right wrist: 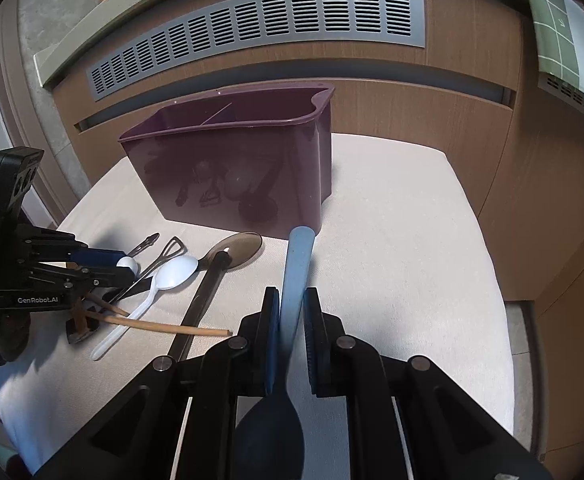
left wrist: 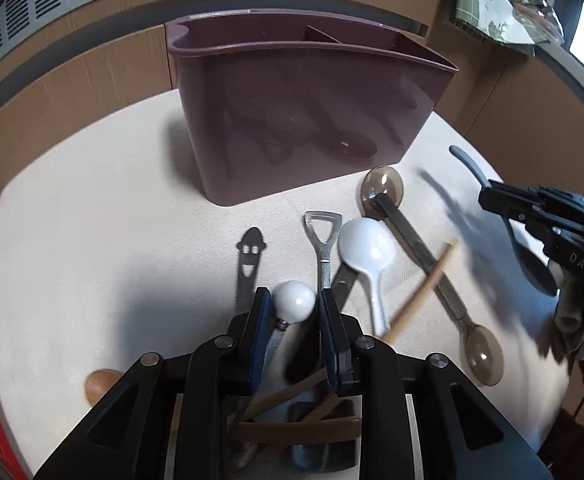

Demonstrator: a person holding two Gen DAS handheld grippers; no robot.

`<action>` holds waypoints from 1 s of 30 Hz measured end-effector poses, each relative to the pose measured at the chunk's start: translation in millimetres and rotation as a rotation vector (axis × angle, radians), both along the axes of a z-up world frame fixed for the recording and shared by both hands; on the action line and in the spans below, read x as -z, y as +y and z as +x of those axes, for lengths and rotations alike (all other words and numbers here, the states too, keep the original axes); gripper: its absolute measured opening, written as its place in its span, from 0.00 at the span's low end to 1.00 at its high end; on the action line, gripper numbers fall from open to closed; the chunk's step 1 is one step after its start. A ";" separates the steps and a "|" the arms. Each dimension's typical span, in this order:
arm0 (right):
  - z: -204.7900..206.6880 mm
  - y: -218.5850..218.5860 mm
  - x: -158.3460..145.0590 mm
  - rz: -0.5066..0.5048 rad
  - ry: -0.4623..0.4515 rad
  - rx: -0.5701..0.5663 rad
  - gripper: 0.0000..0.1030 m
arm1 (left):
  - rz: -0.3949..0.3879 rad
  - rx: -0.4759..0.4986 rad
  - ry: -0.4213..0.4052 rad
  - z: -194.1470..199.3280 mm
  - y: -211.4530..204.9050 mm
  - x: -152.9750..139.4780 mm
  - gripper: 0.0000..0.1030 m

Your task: Organize utensils

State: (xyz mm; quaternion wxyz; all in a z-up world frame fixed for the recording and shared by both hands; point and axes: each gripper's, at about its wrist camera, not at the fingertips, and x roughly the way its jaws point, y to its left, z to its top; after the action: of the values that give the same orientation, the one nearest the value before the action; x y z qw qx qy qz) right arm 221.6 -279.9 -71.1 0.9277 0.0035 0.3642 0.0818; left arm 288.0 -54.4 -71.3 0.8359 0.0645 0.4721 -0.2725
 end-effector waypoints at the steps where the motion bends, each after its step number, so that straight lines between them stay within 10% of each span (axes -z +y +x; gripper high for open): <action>1: -0.4 0.2 0.2 0.002 0.001 0.003 0.11 | -0.042 -0.021 0.031 2.3 3.1 2.1 0.25; 6: -8.4 0.4 0.5 0.017 -0.004 0.011 0.11 | -0.122 -0.093 0.078 8.1 12.3 7.4 0.24; 13: -27.1 3.1 -6.0 0.010 -0.040 0.019 0.11 | 0.104 -0.070 -0.225 -42.5 -20.3 5.1 0.22; 21: -53.4 -4.0 -34.9 0.055 -0.153 0.038 0.11 | -0.252 -0.186 -0.427 -92.1 7.6 -89.4 0.22; 30: -66.2 6.8 -191.4 0.116 -0.624 -0.019 0.11 | -0.527 -0.197 -0.715 -81.6 25.6 -233.3 0.22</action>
State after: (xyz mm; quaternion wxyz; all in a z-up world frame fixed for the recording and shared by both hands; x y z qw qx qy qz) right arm 155.4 -273.1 120.3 0.9921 0.0277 0.0566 0.1085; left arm 206.4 -28.7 162.0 0.9562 -0.1057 0.0724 -0.2631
